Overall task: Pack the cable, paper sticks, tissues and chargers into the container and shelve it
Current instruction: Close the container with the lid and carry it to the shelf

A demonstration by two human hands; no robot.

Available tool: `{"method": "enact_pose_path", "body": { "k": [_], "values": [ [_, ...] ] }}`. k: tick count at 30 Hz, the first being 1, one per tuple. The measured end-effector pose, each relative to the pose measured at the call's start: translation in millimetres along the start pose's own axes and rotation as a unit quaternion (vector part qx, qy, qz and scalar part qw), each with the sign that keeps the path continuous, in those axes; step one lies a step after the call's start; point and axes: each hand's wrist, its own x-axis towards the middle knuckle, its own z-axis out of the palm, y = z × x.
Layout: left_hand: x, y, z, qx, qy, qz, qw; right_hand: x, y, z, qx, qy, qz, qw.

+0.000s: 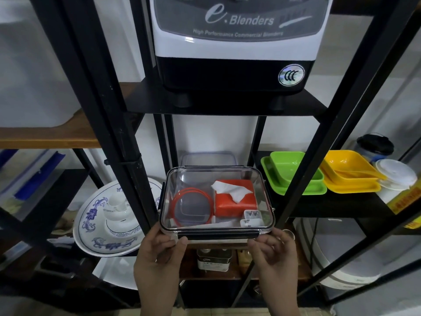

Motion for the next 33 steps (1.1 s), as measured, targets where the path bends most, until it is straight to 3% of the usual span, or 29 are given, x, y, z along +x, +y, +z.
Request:
{"method": "enact_pose_path", "body": {
  "k": [5, 13, 33],
  "values": [
    [0, -4, 3, -0.016, -0.031, -0.047, 0.998, -6, 0, 2, -0.002, -0.032, 0.008, 0.999],
    [9, -7, 1, 0.076, -0.073, -0.012, 0.994, 4, 2, 2, -0.044, -0.066, -0.012, 0.997],
    [36, 1, 27, 0.118, -0.135, -0.027, 0.983, 48, -4, 24, -0.043, -0.085, 0.013, 0.995]
  ]
}}
